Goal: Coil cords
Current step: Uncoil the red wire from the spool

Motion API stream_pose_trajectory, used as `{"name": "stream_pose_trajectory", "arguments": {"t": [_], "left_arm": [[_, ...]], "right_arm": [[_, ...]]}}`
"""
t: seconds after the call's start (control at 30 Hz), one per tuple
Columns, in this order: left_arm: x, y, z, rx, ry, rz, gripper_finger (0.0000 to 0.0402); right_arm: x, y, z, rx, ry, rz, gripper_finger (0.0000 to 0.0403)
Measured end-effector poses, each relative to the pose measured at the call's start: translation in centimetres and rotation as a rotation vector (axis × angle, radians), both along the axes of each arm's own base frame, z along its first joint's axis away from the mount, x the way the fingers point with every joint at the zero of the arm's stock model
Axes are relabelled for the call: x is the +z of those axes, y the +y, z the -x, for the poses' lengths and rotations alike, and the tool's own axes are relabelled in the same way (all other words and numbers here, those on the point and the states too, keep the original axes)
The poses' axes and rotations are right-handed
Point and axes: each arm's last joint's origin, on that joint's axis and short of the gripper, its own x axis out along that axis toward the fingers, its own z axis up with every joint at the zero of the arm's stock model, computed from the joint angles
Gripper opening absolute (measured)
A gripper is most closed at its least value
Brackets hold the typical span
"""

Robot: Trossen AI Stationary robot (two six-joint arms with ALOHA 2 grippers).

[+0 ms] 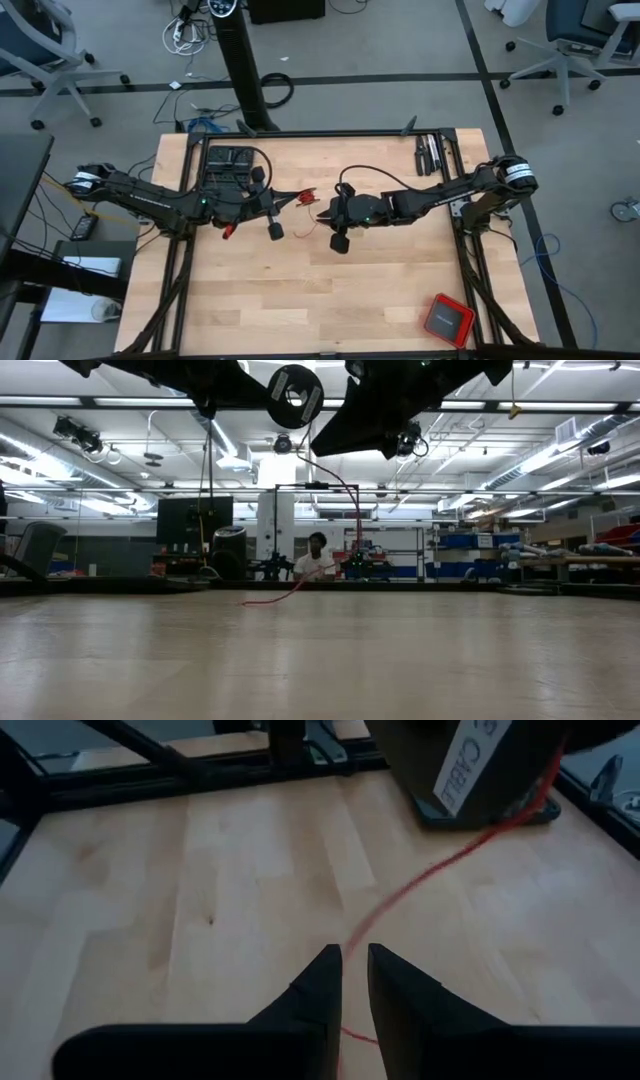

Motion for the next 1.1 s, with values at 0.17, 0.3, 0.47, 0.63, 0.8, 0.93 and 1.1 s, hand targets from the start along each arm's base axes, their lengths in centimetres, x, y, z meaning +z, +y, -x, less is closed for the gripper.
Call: {"name": "stream_pose_trajectory", "arguments": {"t": [0.17, 0.3, 0.47, 0.63, 0.8, 0.93, 1.1], "left_arm": [[0.02, 0.01, 0.00, 0.000, -0.002, 0.000, 0.0001], [0.04, 0.00, -0.01, 0.000, -0.004, 0.001, 0.0001], [0.05, 0.00, -0.01, 0.000, -0.005, 0.001, 0.0001], [0.07, 0.01, -0.01, 0.000, -0.008, 0.001, 0.0001], [0.19, 0.00, -0.03, 0.000, -0.021, 0.004, 0.0001], [0.29, -0.01, -0.04, 0.000, -0.032, 0.005, 0.0001], [0.38, -0.01, -0.05, 0.002, -0.047, 0.021, 0.0001]], "right_arm": [[-0.03, 0.12, 0.00, 0.034, 0.004, -0.020, 0.0052], [-0.21, 0.08, -0.01, 0.022, 0.015, -0.006, 0.0052], [-0.30, 0.06, 0.04, 0.027, 0.027, -0.003, 0.0052], [-0.49, 0.05, 0.15, 0.027, 0.049, -0.002, 0.0052], [-0.51, 0.12, 0.14, 0.046, 0.051, -0.021, 0.0052], [-0.52, 0.16, 0.14, 0.050, 0.050, -0.035, 0.0052], [-0.58, 0.10, 0.17, 0.033, 0.056, -0.030, 0.0051]]}}
